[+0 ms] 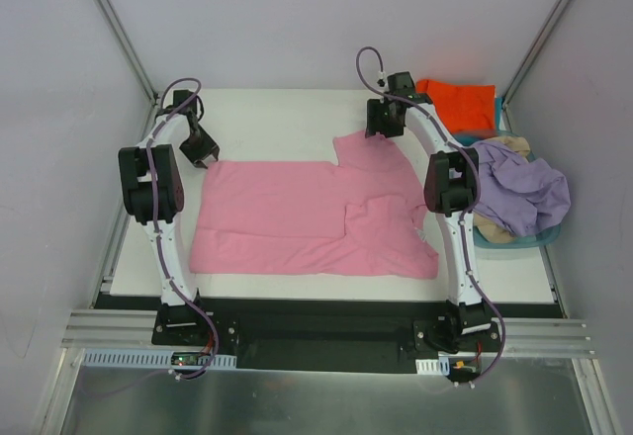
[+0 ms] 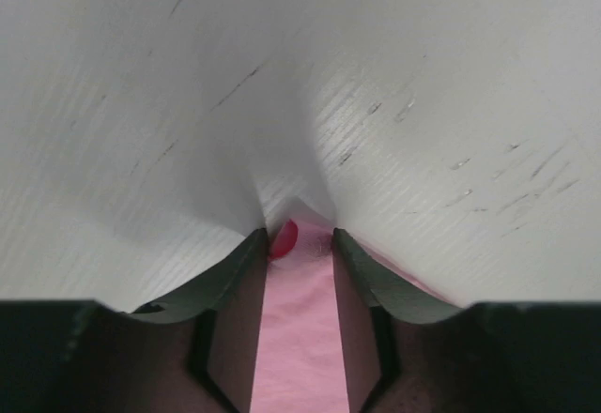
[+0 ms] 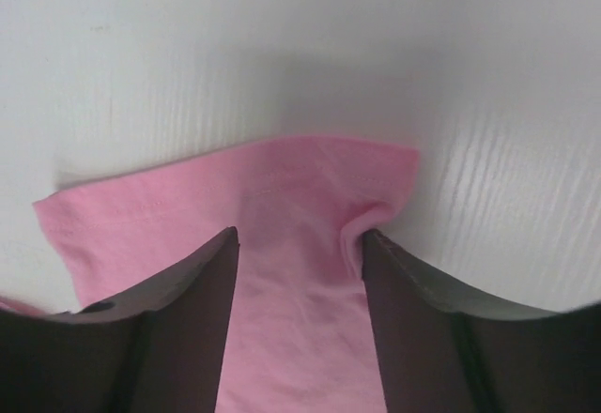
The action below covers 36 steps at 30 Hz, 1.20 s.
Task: Fold and stack the t-shirts
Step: Fold the tshirt
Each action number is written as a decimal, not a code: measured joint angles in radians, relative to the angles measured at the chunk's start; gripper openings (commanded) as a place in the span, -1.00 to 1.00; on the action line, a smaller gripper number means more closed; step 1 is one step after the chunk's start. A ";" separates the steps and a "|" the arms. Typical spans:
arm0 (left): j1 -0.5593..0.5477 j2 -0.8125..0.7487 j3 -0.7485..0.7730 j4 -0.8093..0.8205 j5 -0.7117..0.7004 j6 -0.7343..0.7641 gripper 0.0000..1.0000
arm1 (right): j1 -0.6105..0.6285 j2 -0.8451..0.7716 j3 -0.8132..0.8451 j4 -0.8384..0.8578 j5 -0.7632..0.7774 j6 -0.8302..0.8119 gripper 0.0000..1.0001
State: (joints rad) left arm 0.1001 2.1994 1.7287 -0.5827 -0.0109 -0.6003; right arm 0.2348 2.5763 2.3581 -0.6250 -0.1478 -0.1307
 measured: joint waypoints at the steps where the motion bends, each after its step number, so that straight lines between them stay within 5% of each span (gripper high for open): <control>1: 0.002 0.001 0.000 0.000 0.000 -0.002 -0.61 | 0.002 0.000 0.000 -0.002 0.000 -0.001 -0.18; 2: 0.003 0.003 0.001 -0.001 -0.001 -0.001 -0.92 | 0.004 0.000 0.000 -0.006 0.000 -0.002 -0.30; 3: 0.005 0.005 0.002 -0.002 0.000 0.003 -1.00 | 0.006 0.000 0.000 -0.011 0.002 0.002 -0.36; 8: 0.005 0.011 0.011 -0.003 0.018 0.013 -1.00 | 0.018 0.002 0.000 -0.029 0.039 0.014 -0.99; 16: 0.004 -0.004 -0.006 0.000 0.048 0.033 -1.00 | 0.034 -0.020 -0.048 0.035 0.085 -0.020 -0.99; 36: -0.016 -0.465 -0.536 0.150 0.160 0.085 -1.00 | 0.140 -0.836 -0.995 0.260 0.117 -0.080 -0.99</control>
State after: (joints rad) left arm 0.0841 1.7340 1.1927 -0.4332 0.1490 -0.5156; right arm 0.3744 1.7401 1.3636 -0.3649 -0.0307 -0.2108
